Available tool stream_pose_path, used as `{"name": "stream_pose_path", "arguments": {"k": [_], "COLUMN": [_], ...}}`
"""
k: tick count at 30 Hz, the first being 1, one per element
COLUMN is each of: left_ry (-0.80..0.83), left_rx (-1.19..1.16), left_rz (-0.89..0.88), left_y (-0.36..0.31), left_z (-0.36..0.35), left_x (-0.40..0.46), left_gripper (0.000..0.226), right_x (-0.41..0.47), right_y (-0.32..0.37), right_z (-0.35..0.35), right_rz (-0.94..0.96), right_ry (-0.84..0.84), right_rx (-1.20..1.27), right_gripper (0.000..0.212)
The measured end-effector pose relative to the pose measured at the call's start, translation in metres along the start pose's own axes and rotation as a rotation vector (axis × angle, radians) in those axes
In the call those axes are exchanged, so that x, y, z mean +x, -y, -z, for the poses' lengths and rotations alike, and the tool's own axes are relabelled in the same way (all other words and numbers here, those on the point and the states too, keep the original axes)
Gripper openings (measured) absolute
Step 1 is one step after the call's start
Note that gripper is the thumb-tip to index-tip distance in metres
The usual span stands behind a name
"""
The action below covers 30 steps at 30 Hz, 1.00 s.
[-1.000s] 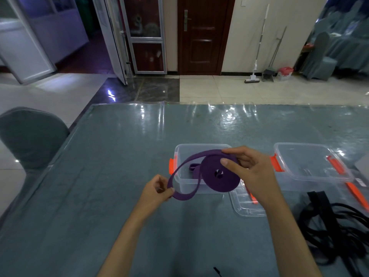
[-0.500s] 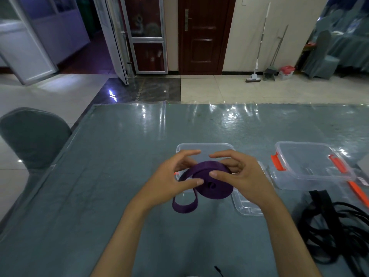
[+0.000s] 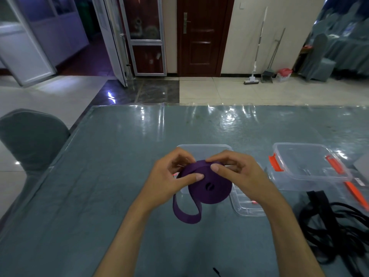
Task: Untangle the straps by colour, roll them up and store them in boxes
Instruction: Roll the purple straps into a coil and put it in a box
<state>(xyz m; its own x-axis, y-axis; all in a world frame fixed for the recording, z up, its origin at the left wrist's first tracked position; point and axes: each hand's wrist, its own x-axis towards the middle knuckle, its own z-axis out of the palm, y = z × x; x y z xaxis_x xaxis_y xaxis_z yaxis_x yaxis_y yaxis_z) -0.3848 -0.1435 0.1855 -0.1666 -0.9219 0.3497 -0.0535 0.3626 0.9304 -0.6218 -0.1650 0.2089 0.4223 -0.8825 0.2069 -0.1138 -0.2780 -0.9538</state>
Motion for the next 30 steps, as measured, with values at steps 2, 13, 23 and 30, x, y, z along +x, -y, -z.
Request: {"name": "stream_pose_path", "arguments": {"k": [2, 13, 23, 30], "left_ry": [-0.015, -0.002, -0.077, -0.112], "left_rx": [-0.018, -0.083, -0.133, -0.1], "left_rz": [-0.006, -0.001, 0.135, 0.158], "left_y": [0.001, 0.005, 0.003, 0.011], "left_z": [-0.002, 0.001, -0.003, -0.013], "left_x": [-0.001, 0.007, 0.012, 0.015], "left_gripper": [0.027, 0.02, 0.022, 0.018], "right_x": [-0.002, -0.005, -0.007, -0.006], "right_y": [0.001, -0.004, -0.018, -0.024], "right_z": [0.004, 0.003, -0.001, 0.01], "right_rz": [-0.024, -0.041, -0.027, -0.072], "right_ry": [0.062, -0.06, -0.161, -0.11], "right_rx": [0.005, 0.069, 0.121, 0.199], "right_gripper": [0.029, 0.035, 0.037, 0.048]}}
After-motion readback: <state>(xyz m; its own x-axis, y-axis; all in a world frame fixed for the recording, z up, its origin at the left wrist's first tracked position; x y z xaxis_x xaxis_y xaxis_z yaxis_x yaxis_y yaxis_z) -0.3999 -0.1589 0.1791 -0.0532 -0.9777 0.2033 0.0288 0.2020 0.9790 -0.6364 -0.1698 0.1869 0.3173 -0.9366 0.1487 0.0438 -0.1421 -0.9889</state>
